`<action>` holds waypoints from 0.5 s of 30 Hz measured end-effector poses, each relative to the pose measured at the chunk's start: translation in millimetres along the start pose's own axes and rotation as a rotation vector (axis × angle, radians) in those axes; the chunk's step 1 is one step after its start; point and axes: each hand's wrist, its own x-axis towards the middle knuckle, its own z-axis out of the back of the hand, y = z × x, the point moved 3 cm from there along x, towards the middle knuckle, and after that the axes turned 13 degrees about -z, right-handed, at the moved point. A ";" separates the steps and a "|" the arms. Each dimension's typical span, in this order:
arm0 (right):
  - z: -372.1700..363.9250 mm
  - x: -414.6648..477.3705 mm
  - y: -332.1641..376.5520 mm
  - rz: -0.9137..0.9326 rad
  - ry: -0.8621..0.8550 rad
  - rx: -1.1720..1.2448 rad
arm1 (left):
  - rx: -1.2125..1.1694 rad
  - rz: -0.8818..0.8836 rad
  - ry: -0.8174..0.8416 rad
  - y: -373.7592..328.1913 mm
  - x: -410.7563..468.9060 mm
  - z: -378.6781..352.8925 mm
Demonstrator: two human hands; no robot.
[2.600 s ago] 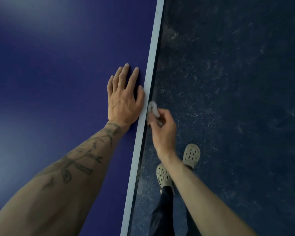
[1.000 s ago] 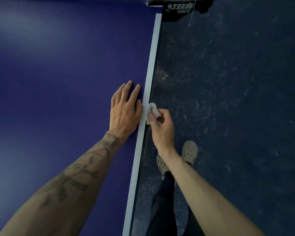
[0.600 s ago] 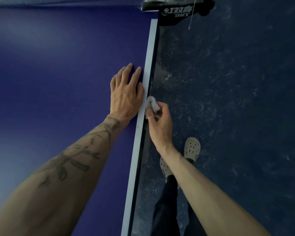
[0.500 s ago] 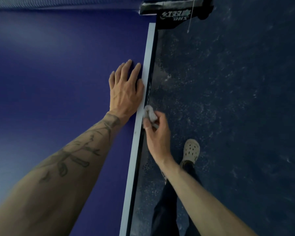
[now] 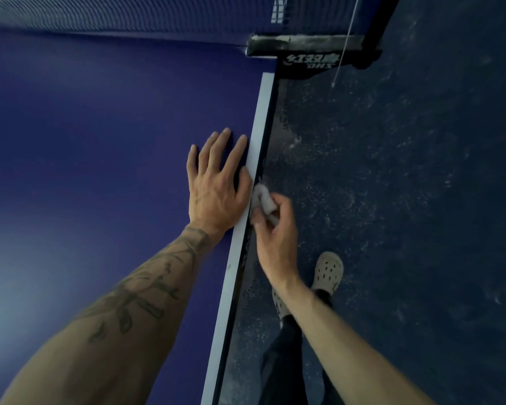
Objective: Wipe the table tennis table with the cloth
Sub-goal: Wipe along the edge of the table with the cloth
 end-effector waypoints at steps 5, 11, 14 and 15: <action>1.5 -5.0 -1.5 -0.024 0.006 -0.038 | 0.001 0.001 0.008 0.2 -0.1 -0.1; -3.3 84.7 64.6 0.102 -0.111 -0.113 | -0.002 -0.003 0.000 1.2 -0.2 -1.5; -1.1 75.8 61.6 0.103 -0.096 -0.118 | -0.010 -0.007 0.002 0.9 2.3 -0.8; 0.8 65.0 55.2 0.099 -0.077 -0.123 | -0.011 -0.004 0.006 0.6 3.0 0.2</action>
